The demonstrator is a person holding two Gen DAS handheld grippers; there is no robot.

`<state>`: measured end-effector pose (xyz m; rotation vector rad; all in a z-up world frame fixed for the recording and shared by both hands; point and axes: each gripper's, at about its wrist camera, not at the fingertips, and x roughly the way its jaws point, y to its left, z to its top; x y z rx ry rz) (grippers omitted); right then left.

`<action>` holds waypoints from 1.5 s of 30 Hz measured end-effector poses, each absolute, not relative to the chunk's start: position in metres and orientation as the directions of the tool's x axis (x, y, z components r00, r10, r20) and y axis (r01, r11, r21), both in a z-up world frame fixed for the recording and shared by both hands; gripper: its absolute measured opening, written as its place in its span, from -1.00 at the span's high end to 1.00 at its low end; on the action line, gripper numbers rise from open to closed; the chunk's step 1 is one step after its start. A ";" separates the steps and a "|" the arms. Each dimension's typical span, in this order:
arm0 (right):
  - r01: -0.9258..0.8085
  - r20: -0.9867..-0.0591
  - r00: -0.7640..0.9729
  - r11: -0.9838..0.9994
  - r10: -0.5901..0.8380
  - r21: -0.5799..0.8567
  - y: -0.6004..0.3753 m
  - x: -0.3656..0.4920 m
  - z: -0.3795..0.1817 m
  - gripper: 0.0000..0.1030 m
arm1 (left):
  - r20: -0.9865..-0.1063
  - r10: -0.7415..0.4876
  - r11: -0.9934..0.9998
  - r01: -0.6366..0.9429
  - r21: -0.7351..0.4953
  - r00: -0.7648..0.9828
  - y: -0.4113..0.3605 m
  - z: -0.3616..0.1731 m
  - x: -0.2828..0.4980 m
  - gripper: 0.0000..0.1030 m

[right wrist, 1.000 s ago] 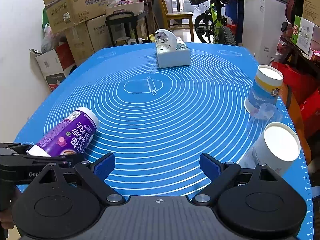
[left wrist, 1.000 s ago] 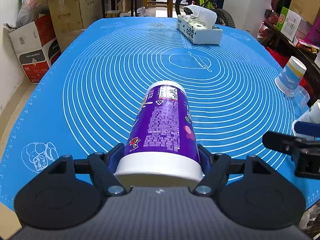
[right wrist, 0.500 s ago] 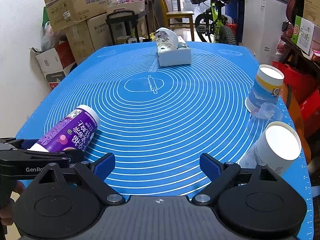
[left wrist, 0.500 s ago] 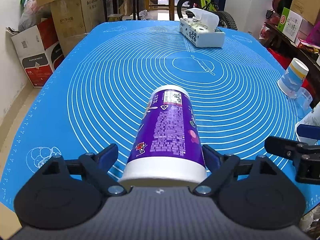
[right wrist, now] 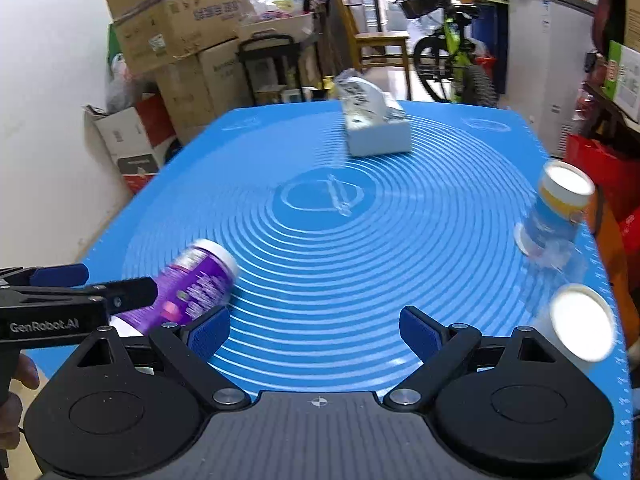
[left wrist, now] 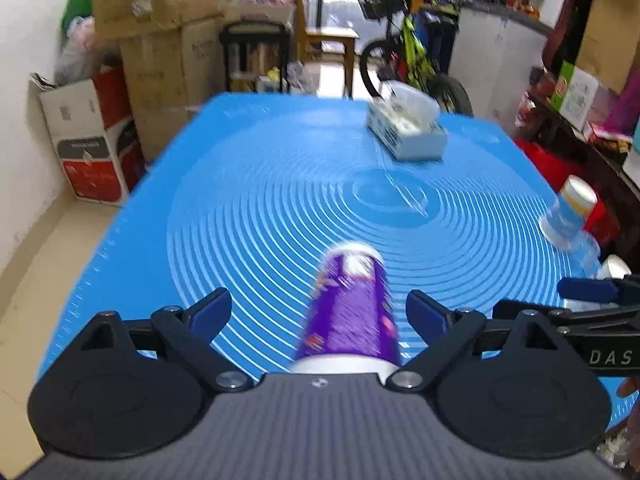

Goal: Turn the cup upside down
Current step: 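Lift the purple cup with the left gripper and rotate it rim-down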

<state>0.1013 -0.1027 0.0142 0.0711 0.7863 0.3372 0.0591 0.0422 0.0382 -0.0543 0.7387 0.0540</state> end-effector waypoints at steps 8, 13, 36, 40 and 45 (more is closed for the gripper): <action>-0.330 -0.695 0.580 0.902 0.425 0.277 -0.056 0.141 0.022 -0.79 | -0.676 0.107 0.987 -0.158 -0.014 0.729 0.090 0.034 0.068 -0.83; -0.311 -0.741 0.483 0.882 0.467 0.353 -0.033 0.170 0.010 -0.79 | -0.683 0.156 0.977 -0.212 0.002 0.713 0.116 0.021 0.075 -0.83; -0.364 -0.636 0.669 0.916 0.385 0.172 -0.012 0.169 -0.001 -0.38 | -0.692 0.123 0.972 -0.225 -0.059 0.711 0.122 0.012 0.070 -0.83; -0.349 -0.498 0.817 0.937 0.292 -0.023 -0.011 0.148 -0.004 -0.36 | -0.686 0.122 0.976 -0.213 -0.050 0.718 0.114 0.012 0.069 -0.83; -0.304 -0.349 0.904 0.946 0.248 -0.115 -0.013 0.122 -0.003 -0.34 | -0.679 0.119 0.980 -0.197 -0.038 0.724 0.107 0.013 0.066 -0.83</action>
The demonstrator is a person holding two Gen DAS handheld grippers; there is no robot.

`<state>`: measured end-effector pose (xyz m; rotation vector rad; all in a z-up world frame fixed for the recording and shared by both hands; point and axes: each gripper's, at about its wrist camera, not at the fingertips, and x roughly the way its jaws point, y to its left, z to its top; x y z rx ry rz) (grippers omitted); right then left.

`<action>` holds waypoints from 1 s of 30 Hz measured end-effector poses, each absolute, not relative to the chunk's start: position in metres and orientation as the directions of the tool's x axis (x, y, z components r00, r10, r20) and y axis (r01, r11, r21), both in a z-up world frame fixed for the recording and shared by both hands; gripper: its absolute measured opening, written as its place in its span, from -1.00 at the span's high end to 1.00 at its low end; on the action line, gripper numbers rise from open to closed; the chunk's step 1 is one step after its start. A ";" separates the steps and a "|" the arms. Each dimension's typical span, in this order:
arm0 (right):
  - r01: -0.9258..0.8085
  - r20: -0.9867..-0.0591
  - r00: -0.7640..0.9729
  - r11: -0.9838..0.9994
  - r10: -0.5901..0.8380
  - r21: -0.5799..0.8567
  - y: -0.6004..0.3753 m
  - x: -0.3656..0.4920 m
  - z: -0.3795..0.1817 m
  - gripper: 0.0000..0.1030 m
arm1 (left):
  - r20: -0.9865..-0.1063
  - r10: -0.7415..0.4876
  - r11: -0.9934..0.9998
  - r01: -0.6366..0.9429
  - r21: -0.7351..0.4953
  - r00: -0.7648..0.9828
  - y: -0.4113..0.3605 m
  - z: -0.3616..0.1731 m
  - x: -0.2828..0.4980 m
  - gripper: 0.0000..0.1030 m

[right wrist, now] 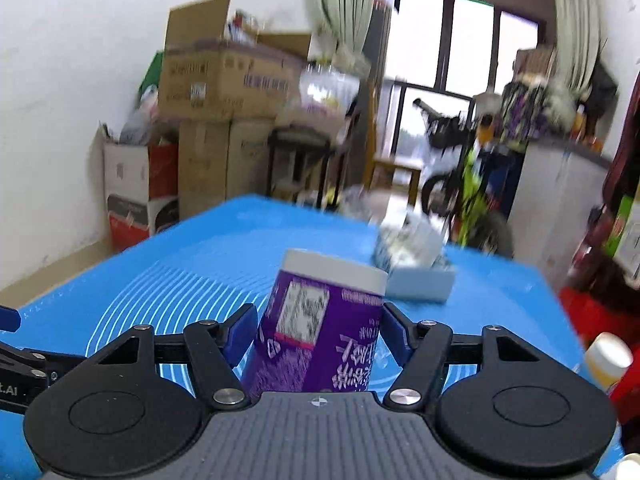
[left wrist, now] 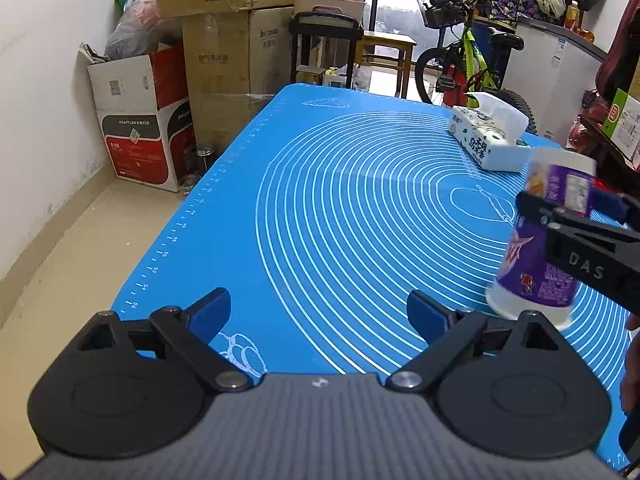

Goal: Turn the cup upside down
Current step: 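Lift the purple cup with the left gripper and rotate it rim-down, then lower the inverted purple cup onto the mat and open the left gripper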

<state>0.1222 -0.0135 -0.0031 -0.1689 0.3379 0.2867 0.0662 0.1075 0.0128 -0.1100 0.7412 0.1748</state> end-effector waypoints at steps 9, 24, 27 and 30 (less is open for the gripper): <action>-0.297 -0.347 0.908 0.944 0.234 -0.141 -0.022 0.118 -0.017 -0.32 | -0.691 0.104 0.982 -0.185 -0.044 0.715 0.099 0.009 0.067 -0.83; -0.337 -0.387 0.885 0.929 0.259 -0.150 -0.029 0.101 -0.023 -0.49 | -0.699 0.082 0.987 -0.154 -0.041 0.710 0.083 0.005 0.059 -0.83; -0.343 -0.395 0.878 0.931 0.270 -0.126 -0.038 0.094 -0.019 -0.62 | -0.688 0.066 0.989 -0.139 -0.051 0.722 0.076 0.007 0.051 -0.83; -0.345 -0.415 0.864 0.936 0.286 -0.071 -0.053 0.082 -0.016 -0.71 | -0.677 0.034 0.992 -0.109 -0.069 0.736 0.066 0.006 0.041 -0.83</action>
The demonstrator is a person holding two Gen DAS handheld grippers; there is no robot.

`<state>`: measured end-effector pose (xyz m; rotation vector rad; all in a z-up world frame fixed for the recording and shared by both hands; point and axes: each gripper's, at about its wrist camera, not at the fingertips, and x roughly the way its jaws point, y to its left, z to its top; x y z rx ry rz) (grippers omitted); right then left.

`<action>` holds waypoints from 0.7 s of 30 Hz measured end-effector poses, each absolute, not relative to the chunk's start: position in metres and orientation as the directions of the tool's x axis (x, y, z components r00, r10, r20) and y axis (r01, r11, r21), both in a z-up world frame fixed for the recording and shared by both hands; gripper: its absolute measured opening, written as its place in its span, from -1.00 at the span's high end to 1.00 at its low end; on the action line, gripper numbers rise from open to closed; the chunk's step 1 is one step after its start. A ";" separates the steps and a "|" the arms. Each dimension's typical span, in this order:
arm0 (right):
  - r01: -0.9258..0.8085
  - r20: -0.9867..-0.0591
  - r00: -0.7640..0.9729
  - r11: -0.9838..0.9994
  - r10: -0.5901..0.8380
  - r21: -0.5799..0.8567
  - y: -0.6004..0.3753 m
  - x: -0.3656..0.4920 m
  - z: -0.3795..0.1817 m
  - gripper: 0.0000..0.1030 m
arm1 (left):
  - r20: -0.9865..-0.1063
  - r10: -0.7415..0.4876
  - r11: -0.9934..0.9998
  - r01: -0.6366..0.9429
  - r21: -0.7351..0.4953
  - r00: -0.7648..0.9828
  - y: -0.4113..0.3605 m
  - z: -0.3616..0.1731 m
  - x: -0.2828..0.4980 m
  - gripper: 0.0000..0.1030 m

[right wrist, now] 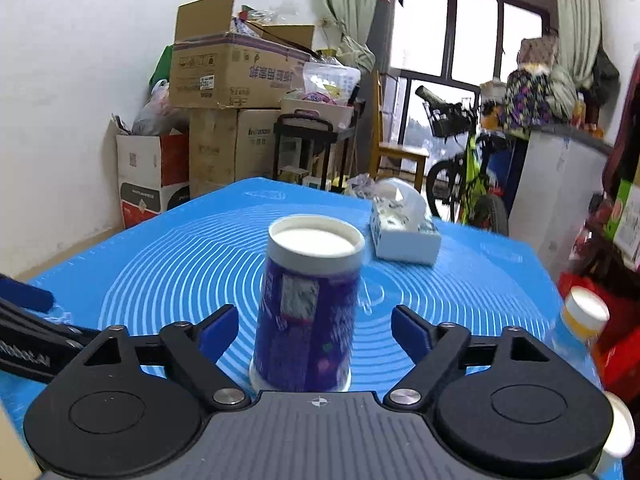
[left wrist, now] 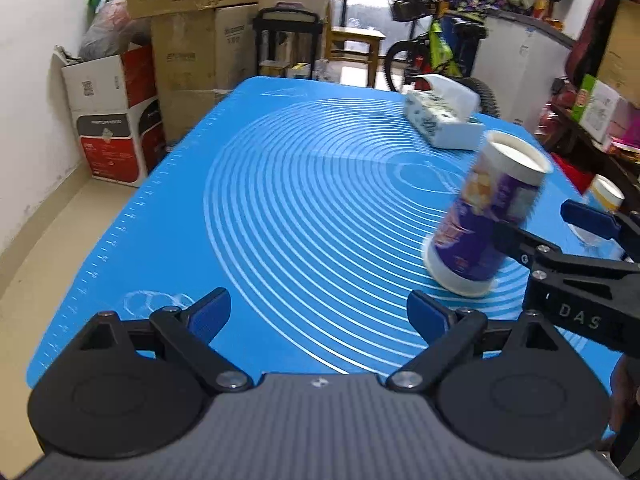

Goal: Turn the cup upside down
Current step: 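Lower the inverted purple cup onto the mat and open the left gripper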

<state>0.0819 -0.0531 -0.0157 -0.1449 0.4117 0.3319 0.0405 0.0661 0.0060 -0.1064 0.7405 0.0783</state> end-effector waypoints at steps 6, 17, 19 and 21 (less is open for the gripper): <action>-0.335 -0.462 0.840 0.942 0.285 -0.028 -0.082 0.049 -0.013 -0.75 | -0.642 -0.002 0.997 -0.050 -0.062 0.767 0.045 0.006 0.020 -0.83; -0.289 -0.516 0.813 0.956 0.270 0.046 -0.119 0.002 -0.021 -0.76 | -0.616 -0.048 0.999 0.026 -0.045 0.786 0.015 0.011 -0.015 -0.83; -0.284 -0.521 0.812 0.958 0.264 0.042 -0.122 -0.003 -0.022 -0.76 | -0.621 -0.050 0.999 0.035 -0.037 0.782 0.011 0.010 -0.019 -0.83; -0.282 -0.525 0.810 0.959 0.261 0.043 -0.124 -0.006 -0.022 -0.76 | -0.623 -0.053 0.999 0.042 -0.033 0.780 0.008 0.008 -0.023 -0.83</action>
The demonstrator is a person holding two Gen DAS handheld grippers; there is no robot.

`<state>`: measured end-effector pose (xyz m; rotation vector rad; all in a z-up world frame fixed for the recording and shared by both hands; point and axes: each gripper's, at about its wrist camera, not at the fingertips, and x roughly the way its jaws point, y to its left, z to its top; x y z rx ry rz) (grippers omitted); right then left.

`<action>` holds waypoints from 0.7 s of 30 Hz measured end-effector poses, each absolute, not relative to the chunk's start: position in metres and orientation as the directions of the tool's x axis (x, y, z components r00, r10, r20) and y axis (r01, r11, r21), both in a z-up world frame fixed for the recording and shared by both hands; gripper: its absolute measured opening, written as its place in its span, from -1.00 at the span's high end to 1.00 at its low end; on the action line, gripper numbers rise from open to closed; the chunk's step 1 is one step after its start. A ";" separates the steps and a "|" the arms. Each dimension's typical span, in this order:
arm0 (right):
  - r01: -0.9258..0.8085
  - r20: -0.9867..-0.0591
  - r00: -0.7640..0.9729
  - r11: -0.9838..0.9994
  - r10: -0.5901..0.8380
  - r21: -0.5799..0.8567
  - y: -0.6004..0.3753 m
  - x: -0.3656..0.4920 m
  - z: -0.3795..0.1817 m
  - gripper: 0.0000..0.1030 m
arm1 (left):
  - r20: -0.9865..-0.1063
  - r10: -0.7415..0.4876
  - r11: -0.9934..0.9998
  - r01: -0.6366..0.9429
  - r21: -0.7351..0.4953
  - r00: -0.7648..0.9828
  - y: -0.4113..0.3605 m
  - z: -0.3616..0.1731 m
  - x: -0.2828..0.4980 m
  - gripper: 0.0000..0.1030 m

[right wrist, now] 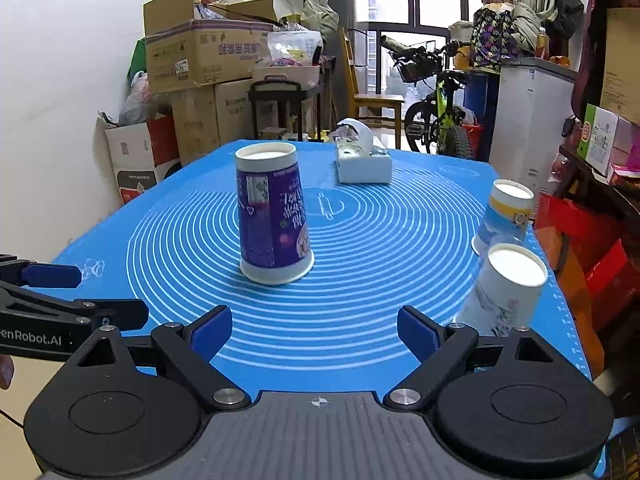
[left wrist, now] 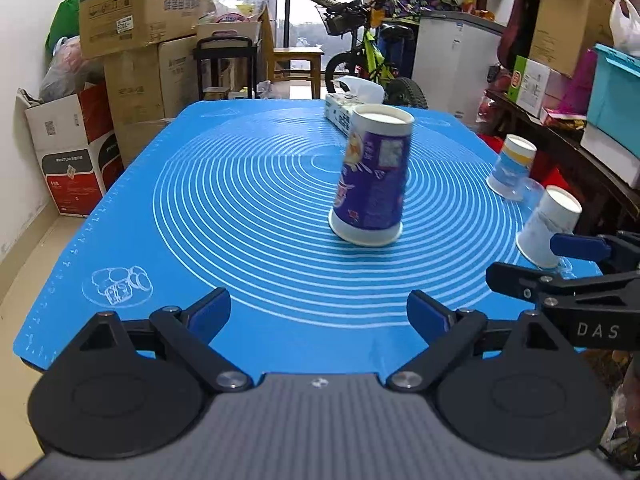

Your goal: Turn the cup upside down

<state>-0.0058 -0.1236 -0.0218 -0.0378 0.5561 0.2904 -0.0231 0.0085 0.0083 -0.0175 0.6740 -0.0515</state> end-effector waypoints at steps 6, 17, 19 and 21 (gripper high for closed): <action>-0.277 -0.526 0.811 0.960 0.256 0.040 -0.128 -0.014 -0.022 -0.76 | -0.627 -0.068 0.997 0.068 -0.024 0.776 0.000 0.005 -0.033 -0.83; -0.271 -0.539 0.806 0.962 0.244 0.030 -0.129 -0.020 -0.024 -0.75 | -0.643 -0.071 0.996 0.083 -0.012 0.762 -0.003 0.001 -0.036 -0.83; -0.270 -0.536 0.808 0.962 0.245 0.033 -0.129 -0.020 -0.023 -0.76 | -0.645 -0.066 0.997 0.079 -0.010 0.761 -0.004 0.000 -0.036 -0.83; -0.269 -0.534 0.809 0.962 0.246 0.035 -0.130 -0.020 -0.024 -0.75 | -0.646 -0.065 0.997 0.080 -0.007 0.761 -0.005 0.000 -0.036 -0.83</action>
